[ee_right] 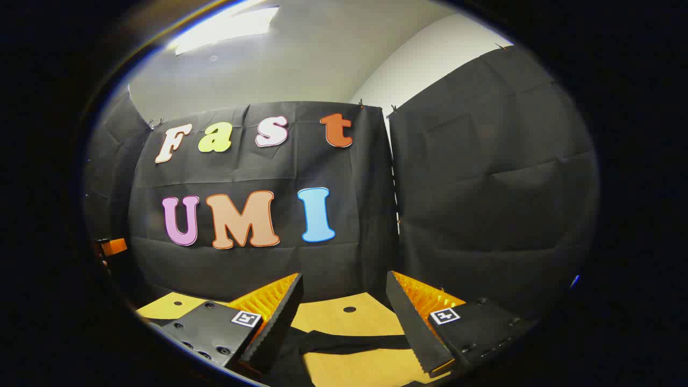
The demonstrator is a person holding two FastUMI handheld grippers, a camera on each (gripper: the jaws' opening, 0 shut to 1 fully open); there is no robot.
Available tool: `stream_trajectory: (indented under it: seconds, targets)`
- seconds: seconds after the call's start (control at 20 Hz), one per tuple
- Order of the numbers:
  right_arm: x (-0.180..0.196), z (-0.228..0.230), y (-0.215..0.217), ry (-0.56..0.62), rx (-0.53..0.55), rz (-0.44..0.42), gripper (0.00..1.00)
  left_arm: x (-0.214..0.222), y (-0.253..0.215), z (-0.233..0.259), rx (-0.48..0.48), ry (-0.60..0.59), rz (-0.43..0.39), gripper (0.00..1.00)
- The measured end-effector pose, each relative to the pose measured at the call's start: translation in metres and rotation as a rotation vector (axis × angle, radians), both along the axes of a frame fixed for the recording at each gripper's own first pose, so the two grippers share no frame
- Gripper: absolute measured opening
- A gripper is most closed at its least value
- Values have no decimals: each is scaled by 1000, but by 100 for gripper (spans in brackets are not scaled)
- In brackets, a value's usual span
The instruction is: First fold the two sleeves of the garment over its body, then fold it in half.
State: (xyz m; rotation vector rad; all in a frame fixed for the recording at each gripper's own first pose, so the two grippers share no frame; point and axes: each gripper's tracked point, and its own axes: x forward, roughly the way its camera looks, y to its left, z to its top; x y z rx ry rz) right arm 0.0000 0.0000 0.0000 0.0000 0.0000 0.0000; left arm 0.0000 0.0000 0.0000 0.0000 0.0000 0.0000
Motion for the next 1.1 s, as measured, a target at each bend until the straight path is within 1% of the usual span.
stream_trajectory:
  seconds: [0.35, 0.4, 0.45, 0.5, 0.55, 0.85, 0.95, 1.1]
  targets:
    - [-3, -2, 2, 12, 0, -3, 97, 0, 4, -11, -25, 23, 2, 91]
    - [-2, -1, 3, 12, 2, -3, 97, -1, 7, -11, -27, 25, 6, 92]
    - [-1, -1, 3, 14, 2, -3, 98, -2, 9, -13, -29, 26, 9, 91]
    - [0, -1, 3, 15, 2, -3, 97, -3, 10, -14, -33, 28, 13, 92]
    - [1, -3, 3, 17, 1, -2, 98, -2, 12, -16, -36, 32, 17, 91]
    - [15, -6, 11, 32, 7, 29, 98, -5, 24, -18, -37, 35, 53, 92]
    - [19, -1, 10, 22, 15, 36, 98, -8, 28, -16, -38, 29, 67, 91]
    - [27, -1, 5, 10, 24, 39, 97, -13, 31, -11, -51, 12, 91, 92]
